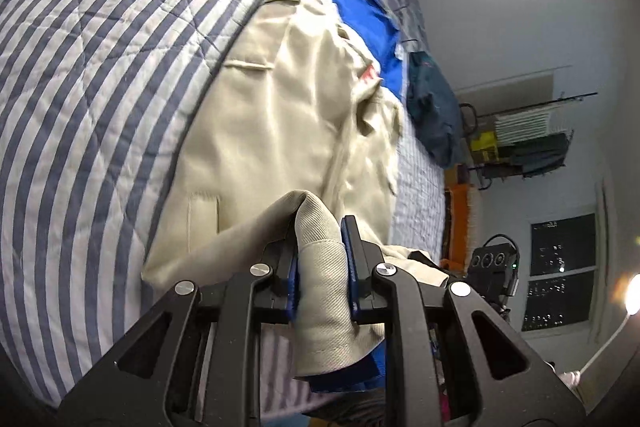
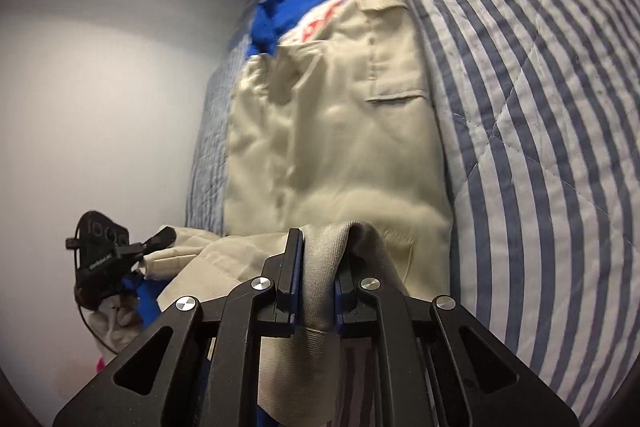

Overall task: Fold large clothes
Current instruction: 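Lay the folded hem over the jacket body with both grippers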

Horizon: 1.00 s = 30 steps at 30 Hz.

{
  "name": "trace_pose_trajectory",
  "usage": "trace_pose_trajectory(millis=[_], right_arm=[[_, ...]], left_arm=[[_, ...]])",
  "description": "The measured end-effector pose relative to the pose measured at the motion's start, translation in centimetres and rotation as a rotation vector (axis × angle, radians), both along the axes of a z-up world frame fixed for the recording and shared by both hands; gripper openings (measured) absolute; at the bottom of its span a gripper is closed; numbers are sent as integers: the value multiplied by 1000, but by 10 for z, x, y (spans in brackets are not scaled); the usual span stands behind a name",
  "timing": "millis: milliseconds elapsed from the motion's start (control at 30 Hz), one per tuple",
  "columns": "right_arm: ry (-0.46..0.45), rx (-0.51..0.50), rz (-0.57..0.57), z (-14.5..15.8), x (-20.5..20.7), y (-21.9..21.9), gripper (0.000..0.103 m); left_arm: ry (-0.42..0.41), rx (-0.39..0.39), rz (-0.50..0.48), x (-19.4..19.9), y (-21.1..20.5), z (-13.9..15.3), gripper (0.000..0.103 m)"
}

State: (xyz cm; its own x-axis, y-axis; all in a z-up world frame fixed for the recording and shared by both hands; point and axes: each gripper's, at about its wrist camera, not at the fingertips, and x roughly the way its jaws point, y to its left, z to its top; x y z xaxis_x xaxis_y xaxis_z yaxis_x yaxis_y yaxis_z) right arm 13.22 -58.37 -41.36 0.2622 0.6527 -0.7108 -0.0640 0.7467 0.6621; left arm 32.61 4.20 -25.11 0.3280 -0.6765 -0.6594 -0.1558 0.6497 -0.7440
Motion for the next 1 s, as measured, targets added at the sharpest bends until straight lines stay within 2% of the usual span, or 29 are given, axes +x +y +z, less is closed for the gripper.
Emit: trace_pose_trajectory(millis=[200, 400, 533, 567, 600, 633, 667, 700, 800, 900, 967, 1000], right_arm=[[47, -20, -32, -25, 19, 1, 11], [81, 15, -51, -33, 23, 0, 12], [97, 38, -38, -28, 21, -8, 18], [97, 45, -41, -25, 19, -11, 29], [88, 57, -56, -20, 19, -16, 45], [73, 79, -80, -14, 16, -23, 52], [62, 103, -101, -9, 14, -29, 61], [46, 128, -122, -2, 12, -37, 62], [-38, 113, -116, 19, 7, -52, 62], [-159, 11, -20, 40, -3, -55, 62], [-213, -80, 37, 42, -9, -52, 62], [-223, -116, 59, 41, -12, -51, 58]], left_arm=[[11, 70, -5, 22, -8, -23, 17], [35, 82, 0, 30, -11, -38, 19], [24, 87, -32, 36, -19, -33, 43], [12, 92, -38, 37, -21, -30, 53], [6, 98, -39, 38, -22, -27, 58], [-10, 95, -32, 39, -22, -22, 65], [-21, 83, -23, 40, -20, -17, 66], [-26, 71, -18, 41, -18, -14, 66], [-53, 61, -22, 44, -8, -1, 66], [-113, 107, 15, 39, 13, 13, 66], [-124, 123, 37, 35, 30, 16, 66], [-127, 133, 52, 32, 39, 16, 66]])
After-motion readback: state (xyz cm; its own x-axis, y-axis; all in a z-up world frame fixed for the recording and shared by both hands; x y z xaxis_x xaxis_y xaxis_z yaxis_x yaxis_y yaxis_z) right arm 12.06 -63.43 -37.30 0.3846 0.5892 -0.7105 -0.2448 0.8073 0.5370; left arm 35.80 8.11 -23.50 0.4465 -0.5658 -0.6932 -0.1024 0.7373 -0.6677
